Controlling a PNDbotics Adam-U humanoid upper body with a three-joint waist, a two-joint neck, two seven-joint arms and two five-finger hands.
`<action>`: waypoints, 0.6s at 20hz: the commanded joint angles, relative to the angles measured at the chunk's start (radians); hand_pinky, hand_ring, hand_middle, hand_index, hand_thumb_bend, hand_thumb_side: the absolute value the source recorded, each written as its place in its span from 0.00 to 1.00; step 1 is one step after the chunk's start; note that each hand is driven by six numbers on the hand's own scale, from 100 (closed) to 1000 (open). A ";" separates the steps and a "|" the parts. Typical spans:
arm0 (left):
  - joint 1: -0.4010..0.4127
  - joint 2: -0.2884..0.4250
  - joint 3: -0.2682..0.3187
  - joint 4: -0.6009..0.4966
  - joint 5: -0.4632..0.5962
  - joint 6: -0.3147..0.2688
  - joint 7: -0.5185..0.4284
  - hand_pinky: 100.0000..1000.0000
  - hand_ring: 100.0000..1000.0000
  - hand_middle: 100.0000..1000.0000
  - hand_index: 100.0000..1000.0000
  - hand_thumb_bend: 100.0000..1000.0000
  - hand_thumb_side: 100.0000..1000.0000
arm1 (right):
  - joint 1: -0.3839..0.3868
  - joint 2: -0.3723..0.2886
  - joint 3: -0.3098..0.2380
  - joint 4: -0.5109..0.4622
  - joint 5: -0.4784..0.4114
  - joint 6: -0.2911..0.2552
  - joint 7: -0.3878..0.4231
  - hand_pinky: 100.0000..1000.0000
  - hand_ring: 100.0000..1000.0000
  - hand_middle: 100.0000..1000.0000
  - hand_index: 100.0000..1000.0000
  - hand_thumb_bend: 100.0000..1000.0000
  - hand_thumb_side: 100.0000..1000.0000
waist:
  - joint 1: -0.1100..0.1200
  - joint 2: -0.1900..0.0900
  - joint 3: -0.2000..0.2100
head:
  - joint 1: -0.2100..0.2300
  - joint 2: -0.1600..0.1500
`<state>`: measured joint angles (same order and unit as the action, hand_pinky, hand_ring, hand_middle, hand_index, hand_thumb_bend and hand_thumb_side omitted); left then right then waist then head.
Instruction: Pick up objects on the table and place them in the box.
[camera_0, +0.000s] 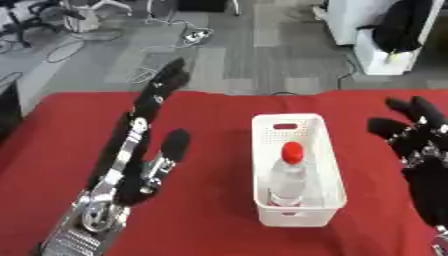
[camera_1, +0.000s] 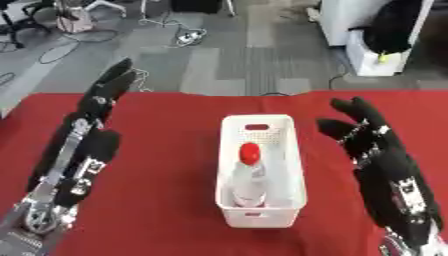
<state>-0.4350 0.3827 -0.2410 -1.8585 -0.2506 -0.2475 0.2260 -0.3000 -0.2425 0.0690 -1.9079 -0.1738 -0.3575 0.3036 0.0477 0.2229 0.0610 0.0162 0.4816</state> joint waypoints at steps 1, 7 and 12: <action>0.024 -0.026 0.022 -0.034 0.049 -0.007 0.021 1.00 1.00 1.00 0.93 0.30 1.00 | -0.003 -0.016 -0.008 -0.013 0.001 -0.005 -0.002 0.87 0.84 0.92 1.00 0.21 0.92 | -0.008 -0.020 0.007 | -0.013 -0.021; 0.078 -0.114 0.027 -0.016 0.120 -0.033 0.016 1.00 1.00 1.00 0.93 0.30 1.00 | -0.003 -0.014 -0.012 -0.017 -0.004 -0.009 -0.002 0.87 0.87 0.93 1.00 0.19 0.94 | -0.026 -0.024 0.024 | -0.016 -0.033; 0.087 -0.140 0.026 -0.008 0.154 -0.043 -0.012 1.00 1.00 1.00 0.93 0.31 1.00 | -0.002 -0.011 -0.014 -0.017 -0.008 -0.010 0.001 0.88 0.88 0.94 1.00 0.18 0.94 | -0.032 -0.026 0.022 | -0.015 -0.041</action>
<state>-0.3435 0.2459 -0.2215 -1.8563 -0.1093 -0.2862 0.2221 -0.2999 -0.2457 0.0627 -1.9082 -0.1760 -0.3655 0.3038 0.0162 0.2142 0.0824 0.0080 0.4548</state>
